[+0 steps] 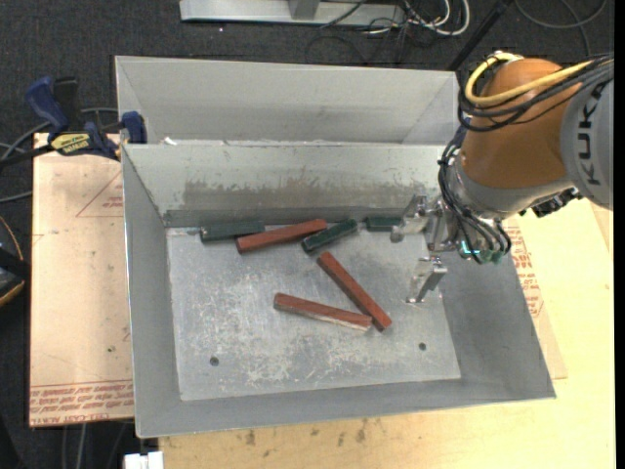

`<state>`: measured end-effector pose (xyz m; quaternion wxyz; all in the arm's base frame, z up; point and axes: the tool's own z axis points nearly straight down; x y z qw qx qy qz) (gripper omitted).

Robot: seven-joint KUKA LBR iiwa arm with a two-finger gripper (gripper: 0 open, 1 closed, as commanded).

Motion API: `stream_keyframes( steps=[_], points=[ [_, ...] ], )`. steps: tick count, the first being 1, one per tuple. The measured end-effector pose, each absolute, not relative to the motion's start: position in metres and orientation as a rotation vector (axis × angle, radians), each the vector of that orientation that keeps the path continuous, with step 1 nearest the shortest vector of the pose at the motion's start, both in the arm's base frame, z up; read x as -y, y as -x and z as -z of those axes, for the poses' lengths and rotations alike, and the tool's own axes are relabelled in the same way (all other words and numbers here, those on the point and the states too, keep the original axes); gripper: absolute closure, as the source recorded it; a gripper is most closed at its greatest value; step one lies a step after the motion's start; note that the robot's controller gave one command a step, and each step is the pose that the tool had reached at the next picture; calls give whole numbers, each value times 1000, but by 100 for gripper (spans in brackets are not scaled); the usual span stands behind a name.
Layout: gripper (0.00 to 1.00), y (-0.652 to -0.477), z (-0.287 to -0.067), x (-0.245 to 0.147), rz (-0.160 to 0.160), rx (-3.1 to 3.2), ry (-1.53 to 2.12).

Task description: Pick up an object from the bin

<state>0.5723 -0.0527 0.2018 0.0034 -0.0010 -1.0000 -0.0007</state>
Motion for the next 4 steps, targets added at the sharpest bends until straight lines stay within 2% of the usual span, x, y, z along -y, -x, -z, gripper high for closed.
stream_keyframes(
  steps=[1,2,3,4],
  points=[
    [0,-573,-204,53,2,3138,3],
    [0,-567,-194,44,-2,3146,-120],
    [0,-564,-146,28,1,3129,-324],
    [100,-575,-82,18,3,3150,51]
  ],
)
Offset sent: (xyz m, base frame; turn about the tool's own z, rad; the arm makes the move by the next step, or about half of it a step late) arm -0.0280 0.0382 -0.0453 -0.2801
